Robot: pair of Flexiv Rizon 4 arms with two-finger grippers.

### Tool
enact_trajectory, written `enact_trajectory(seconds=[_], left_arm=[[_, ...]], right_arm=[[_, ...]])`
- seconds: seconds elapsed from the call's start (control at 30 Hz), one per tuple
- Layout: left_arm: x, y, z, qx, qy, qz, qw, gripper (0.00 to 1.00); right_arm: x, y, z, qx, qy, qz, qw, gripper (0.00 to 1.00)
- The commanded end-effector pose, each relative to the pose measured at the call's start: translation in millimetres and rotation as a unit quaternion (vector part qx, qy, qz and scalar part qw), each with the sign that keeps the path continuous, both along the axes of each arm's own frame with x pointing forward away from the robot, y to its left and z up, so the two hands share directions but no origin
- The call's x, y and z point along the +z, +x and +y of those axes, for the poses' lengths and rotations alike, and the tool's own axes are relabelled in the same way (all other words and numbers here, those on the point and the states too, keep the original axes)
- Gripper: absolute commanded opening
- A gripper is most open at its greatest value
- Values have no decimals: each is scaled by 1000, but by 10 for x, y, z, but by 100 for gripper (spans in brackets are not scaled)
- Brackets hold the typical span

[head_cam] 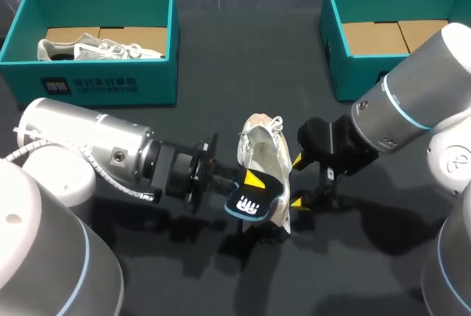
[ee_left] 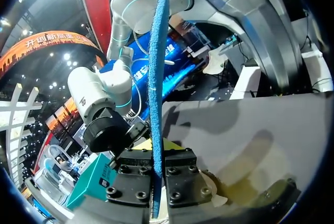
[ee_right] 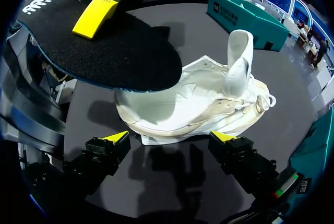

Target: Take the shoe out of the shoebox, open the shoe tongue, remove and reinsert the insole, then place the shoe into the shoebox

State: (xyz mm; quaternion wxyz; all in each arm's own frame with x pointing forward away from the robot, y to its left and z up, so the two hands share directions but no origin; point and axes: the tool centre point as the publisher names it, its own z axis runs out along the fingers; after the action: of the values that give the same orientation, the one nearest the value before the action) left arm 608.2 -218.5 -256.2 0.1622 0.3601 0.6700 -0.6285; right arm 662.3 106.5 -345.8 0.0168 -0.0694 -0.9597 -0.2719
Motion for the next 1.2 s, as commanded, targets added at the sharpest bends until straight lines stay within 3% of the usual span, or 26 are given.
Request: enact_trajectory(seconds=[0.03,0.47,0.8,1.2], left_arm=[[-46,37,-112,-3,-12,8,1000,0],[-28,-13,-205,39,-28,70,996,0],[-28,-13,-205,39,-28,70,996,0],[18,-3,-218,106,-64,94,988,0]], right_arm=[[-8,-13,9,-1,-1,-1,1000,100],[-8,-13,9,-1,-1,-1,1000,100],[-8,-13,9,-1,-1,-1,1000,100],[-8,-13,9,-1,-1,-1,1000,100]])
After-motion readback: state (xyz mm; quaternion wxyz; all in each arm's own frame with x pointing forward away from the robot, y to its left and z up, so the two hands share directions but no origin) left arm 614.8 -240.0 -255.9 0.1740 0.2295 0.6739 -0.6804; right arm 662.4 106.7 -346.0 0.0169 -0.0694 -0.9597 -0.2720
